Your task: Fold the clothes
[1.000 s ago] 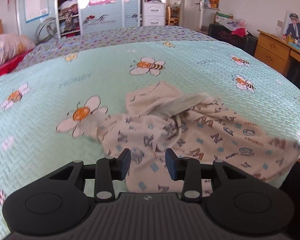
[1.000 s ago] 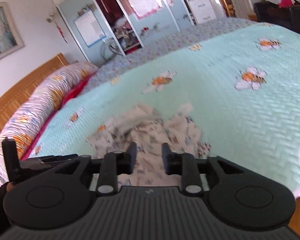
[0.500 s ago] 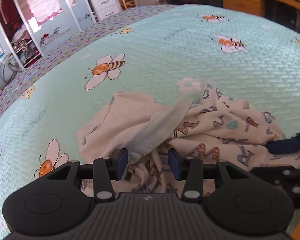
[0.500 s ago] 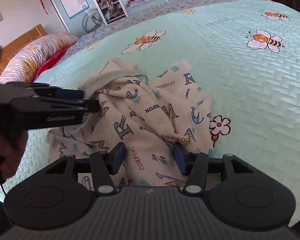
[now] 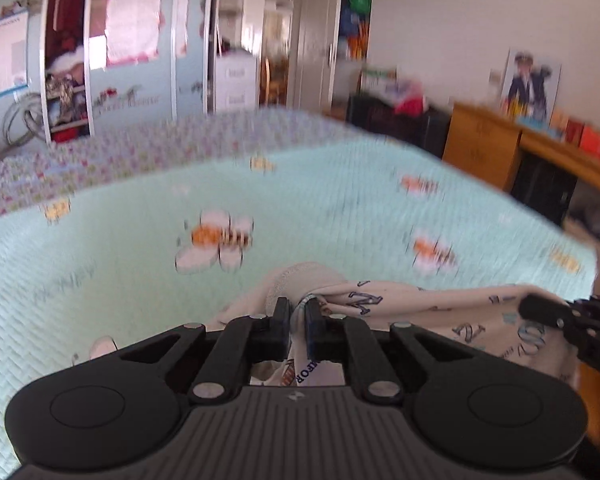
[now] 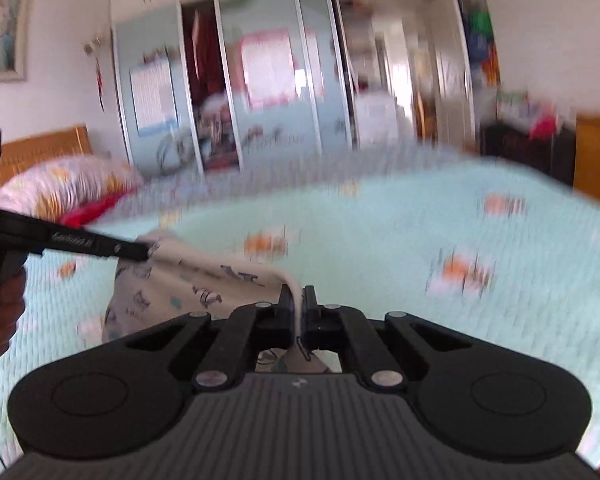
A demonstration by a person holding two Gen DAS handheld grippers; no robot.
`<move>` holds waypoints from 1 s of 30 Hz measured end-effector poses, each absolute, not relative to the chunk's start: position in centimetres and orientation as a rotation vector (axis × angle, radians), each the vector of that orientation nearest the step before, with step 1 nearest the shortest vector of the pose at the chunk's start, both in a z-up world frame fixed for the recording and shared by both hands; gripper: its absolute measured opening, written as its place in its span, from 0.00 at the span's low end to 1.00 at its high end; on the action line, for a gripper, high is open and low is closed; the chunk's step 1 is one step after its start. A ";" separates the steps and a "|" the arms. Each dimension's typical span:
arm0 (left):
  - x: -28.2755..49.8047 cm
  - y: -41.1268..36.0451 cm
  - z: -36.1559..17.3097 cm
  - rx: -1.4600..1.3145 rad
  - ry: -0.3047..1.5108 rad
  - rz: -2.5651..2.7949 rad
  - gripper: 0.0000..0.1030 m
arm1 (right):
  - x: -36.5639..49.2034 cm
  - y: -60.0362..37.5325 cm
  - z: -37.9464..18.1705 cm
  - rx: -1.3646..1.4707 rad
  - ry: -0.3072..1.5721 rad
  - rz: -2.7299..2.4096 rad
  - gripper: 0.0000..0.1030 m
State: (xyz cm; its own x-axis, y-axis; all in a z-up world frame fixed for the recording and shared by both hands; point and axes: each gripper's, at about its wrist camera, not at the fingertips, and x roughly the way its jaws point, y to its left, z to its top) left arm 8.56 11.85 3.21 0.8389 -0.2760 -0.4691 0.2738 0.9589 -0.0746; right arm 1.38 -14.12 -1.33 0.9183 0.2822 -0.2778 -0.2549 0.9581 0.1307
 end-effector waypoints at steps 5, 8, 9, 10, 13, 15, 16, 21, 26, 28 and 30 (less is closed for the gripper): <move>4.4 13.1 10.3 -0.018 0.361 -0.294 0.12 | 1.5 -13.9 6.1 0.056 0.098 0.291 0.02; 3.4 14.1 11.1 -0.079 0.374 -0.280 0.14 | 3.3 -13.8 8.0 0.068 0.093 0.296 0.05; 3.6 14.4 10.3 -0.076 0.398 -0.253 0.20 | 4.0 -13.8 8.1 0.085 0.113 0.301 0.08; 3.7 14.6 9.4 -0.072 0.422 -0.226 0.22 | 4.8 -13.9 7.7 0.121 0.154 0.313 0.16; 4.7 15.4 5.1 -0.071 0.548 -0.136 0.22 | 6.0 -13.7 4.7 0.202 0.303 0.293 0.45; 4.3 15.4 1.7 -0.078 0.618 -0.117 0.21 | 4.8 -13.8 2.4 0.242 0.370 0.317 0.45; 4.0 15.4 0.0 -0.083 0.649 -0.114 0.21 | 4.0 -13.8 1.0 0.264 0.411 0.341 0.45; 2.9 15.5 -5.7 -0.139 0.763 -0.144 0.21 | 1.0 -12.5 -6.2 0.308 0.717 0.436 0.46; 3.8 15.7 -8.5 -0.161 0.818 -0.142 0.21 | 2.9 -11.3 -12.3 0.530 0.956 0.421 0.46; 3.5 15.5 -9.0 -0.164 0.825 -0.151 0.22 | 4.3 -10.8 -14.2 0.591 1.015 0.365 0.46; 3.1 15.3 -9.3 -0.162 0.832 -0.158 0.23 | 5.2 -11.0 -15.2 0.690 1.007 0.367 0.46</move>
